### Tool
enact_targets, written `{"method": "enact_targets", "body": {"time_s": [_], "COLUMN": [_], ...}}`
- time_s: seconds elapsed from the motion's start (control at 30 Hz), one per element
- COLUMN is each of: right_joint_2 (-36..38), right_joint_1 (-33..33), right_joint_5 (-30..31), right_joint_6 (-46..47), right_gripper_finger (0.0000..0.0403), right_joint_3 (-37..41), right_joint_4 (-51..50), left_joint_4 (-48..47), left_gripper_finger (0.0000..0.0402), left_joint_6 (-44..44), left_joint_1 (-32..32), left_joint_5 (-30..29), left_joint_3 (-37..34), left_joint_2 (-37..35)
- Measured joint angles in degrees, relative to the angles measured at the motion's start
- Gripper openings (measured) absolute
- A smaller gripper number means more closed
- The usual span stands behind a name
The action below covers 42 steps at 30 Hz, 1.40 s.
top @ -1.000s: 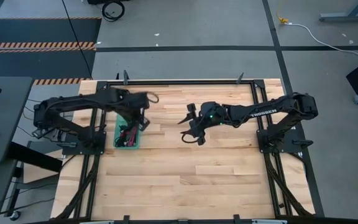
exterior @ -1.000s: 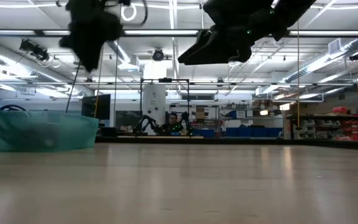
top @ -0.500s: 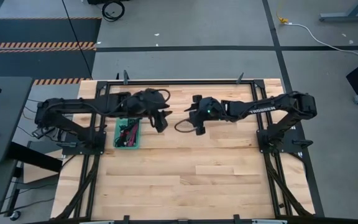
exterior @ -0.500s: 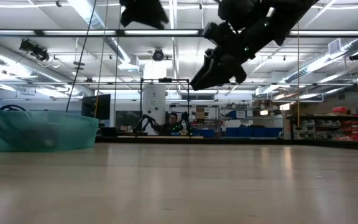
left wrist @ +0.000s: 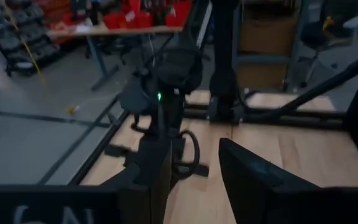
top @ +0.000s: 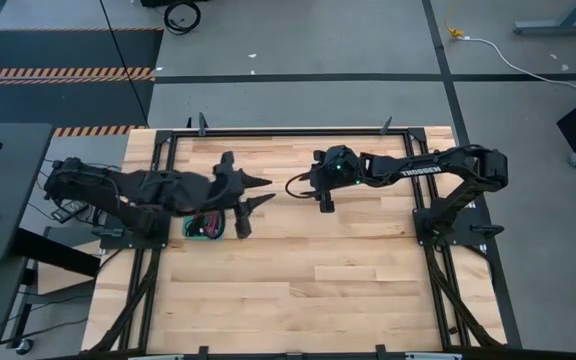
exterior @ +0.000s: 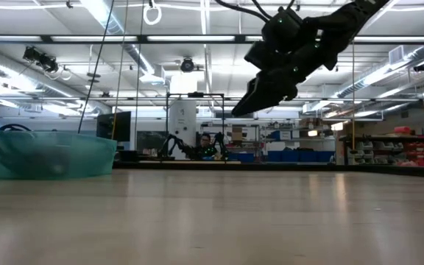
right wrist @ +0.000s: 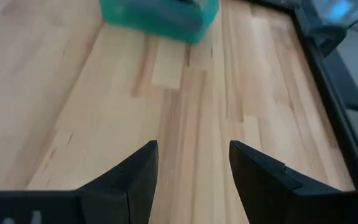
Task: Pick and place USB-C Cables
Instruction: Move the green bin to the center of the table
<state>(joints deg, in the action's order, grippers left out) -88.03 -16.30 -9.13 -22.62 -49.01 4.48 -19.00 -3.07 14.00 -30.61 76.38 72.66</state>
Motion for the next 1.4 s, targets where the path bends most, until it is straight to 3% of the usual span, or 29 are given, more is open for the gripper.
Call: {"method": "enact_targets", "body": {"time_s": [0.13,0.43,0.67,0.83,1.0,1.23,1.4], "right_joint_2": [-0.02,-0.02,-0.95,-7.67,-17.99,-28.67,-32.16], "right_joint_1": [1.52,3.73,7.68,11.99,13.95,15.83,16.15], "right_joint_5": [-0.06,-1.2,-0.86,2.21,2.35,1.95,1.92], "right_joint_6": [1.35,0.33,-2.23,-6.06,-8.42,-8.93,-8.21], "right_gripper_finger": [0.0203,0.0203,0.0202,0.0192,0.018,0.0179,0.0179], "right_joint_3": [0.54,0.65,0.31,-3.86,-13.0,-30.82,-36.7], "right_joint_4": [4.62,6.05,11.72,11.74,7.06,-3.16,-7.11], "left_joint_4": [9.7,41.32,46.96,51.82,56.83,55.25,49.46], "left_gripper_finger": [0.0141,0.0141,0.0141,0.0141,0.0141,0.0141,0.0141], "left_joint_6": [2.19,3.69,5.46,6.03,7.21,4.28,-0.15], "left_joint_1": [2.25,2.1,5.06,5.91,5.07,5.62,7.24], "left_joint_5": [-0.98,3.77,4.99,4.85,2.66,2.39,-4.68], "left_joint_3": [-6.83,-34.43,-47.72,-54.69,-56.96,-56.94,-56.91], "left_joint_2": [-2.68,-16.22,-31.1,-35.68,-36.04,-36.83,-36.83]}}
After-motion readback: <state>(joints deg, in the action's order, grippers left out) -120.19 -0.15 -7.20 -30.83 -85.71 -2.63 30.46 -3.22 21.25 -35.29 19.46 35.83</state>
